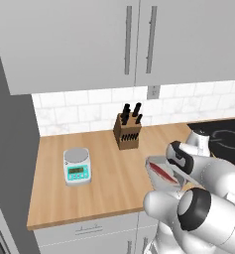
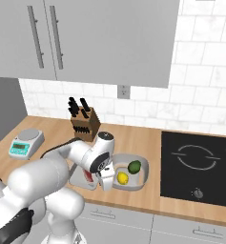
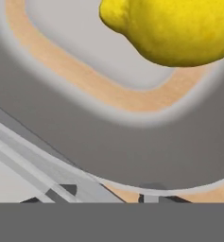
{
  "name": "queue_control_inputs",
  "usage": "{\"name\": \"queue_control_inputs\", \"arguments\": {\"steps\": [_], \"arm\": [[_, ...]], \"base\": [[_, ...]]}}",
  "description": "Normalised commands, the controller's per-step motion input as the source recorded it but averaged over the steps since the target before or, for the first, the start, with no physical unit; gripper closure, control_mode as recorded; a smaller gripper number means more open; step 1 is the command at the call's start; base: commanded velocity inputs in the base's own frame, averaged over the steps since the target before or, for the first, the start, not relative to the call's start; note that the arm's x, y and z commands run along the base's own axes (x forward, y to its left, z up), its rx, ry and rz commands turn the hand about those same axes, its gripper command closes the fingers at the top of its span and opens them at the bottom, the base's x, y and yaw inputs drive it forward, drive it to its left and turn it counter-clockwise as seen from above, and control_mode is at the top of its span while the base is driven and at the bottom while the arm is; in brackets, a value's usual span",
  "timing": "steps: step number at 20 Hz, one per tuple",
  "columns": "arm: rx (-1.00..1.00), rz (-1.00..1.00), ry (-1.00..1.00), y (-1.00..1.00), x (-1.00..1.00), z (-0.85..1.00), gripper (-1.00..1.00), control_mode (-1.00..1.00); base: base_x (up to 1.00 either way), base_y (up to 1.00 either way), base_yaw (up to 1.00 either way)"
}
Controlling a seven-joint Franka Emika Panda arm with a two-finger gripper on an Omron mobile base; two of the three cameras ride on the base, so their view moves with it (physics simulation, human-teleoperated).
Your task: Take the meat container that has the steak and place it on the second highest rack of the freezer. Then take the vegetable container that has the avocado and lemon and place it on the highest rack of the freezer.
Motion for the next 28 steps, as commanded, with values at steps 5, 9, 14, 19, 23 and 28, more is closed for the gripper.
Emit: {"name": "queue_control_inputs", "arguments": {"steps": [5, 9, 14, 19, 23, 28], "arm": [[0.0, 0.0, 0.02, 0.02, 0.08, 0.03, 1.0, -1.0], [0.01, 0.0, 0.0, 0.07, -0.02, 0.46, 1.0, -1.0], [0.01, 0.02, -0.02, 0.0, -0.15, 0.7, 1.0, -1.0], [0.06, 0.16, -0.05, 0.01, 0.0, 0.59, 1.0, -1.0], [0.06, 0.29, -0.08, 0.17, 0.02, 0.3, 1.0, -1.0], [0.05, 0.31, -0.08, 0.17, 0.0, 0.28, 1.0, -1.0]], "base": [[0.0, 0.0, 0.0], [0.0, 0.0, 0.0], [0.0, 0.0, 0.0], [0.0, 0.0, 0.0], [0.0, 0.0, 0.0], [0.0, 0.0, 0.0]]}}
